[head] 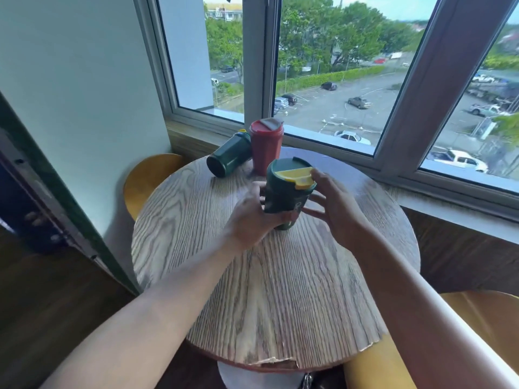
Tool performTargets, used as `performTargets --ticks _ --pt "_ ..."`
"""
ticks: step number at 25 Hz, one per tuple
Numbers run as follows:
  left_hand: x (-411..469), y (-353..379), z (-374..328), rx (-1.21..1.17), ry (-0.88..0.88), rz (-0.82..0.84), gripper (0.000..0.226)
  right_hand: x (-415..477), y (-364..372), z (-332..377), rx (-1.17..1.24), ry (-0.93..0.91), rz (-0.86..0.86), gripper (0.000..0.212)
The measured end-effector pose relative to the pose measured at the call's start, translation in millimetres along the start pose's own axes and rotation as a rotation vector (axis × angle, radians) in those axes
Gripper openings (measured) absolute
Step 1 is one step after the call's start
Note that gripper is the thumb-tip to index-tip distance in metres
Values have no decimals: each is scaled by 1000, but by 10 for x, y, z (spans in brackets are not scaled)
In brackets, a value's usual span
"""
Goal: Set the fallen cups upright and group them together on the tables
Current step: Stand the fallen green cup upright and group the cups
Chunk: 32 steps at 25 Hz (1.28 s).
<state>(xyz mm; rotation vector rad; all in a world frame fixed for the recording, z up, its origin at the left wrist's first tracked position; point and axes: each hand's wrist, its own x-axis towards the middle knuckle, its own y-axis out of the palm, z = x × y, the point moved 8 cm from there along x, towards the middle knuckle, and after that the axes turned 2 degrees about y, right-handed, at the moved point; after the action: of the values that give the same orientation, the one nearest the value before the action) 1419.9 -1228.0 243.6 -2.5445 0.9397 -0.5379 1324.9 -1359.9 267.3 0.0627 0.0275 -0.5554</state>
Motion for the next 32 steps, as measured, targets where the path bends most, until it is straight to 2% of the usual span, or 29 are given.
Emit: performTargets --ticks 3,6,10,15,18,22,24,26,28,32 --pt "-46 76 53 25 -10 -33 71 10 -13 -52 -35 19 9 34" --pt "-68 136 75 20 11 -49 68 12 -23 -82 -77 23 39 45" --pt "-49 150 191 -50 -18 34 86 30 -20 -99 -140 27 89 58" --pt "-46 -133 -60 -61 90 135 101 74 -50 -126 -157 25 118 66" --pt "55 -370 -285 -85 140 138 91 183 -78 -61 -126 20 76 63" --pt "419 -648 -648 -161 194 68 59 480 -134 189 -136 -49 2 49" --pt "715 -781 -765 -47 226 -12 47 681 -141 304 -158 -57 -29 44" --pt "1075 -848 -780 239 225 -60 39 909 -116 350 -215 -48 -37 31" --pt "1430 -853 -672 459 153 -40 37 1138 -63 331 -284 -31 -15 22" --pt "1920 -838 -266 631 -71 48 38 1485 18 263 -377 -4 12 39"
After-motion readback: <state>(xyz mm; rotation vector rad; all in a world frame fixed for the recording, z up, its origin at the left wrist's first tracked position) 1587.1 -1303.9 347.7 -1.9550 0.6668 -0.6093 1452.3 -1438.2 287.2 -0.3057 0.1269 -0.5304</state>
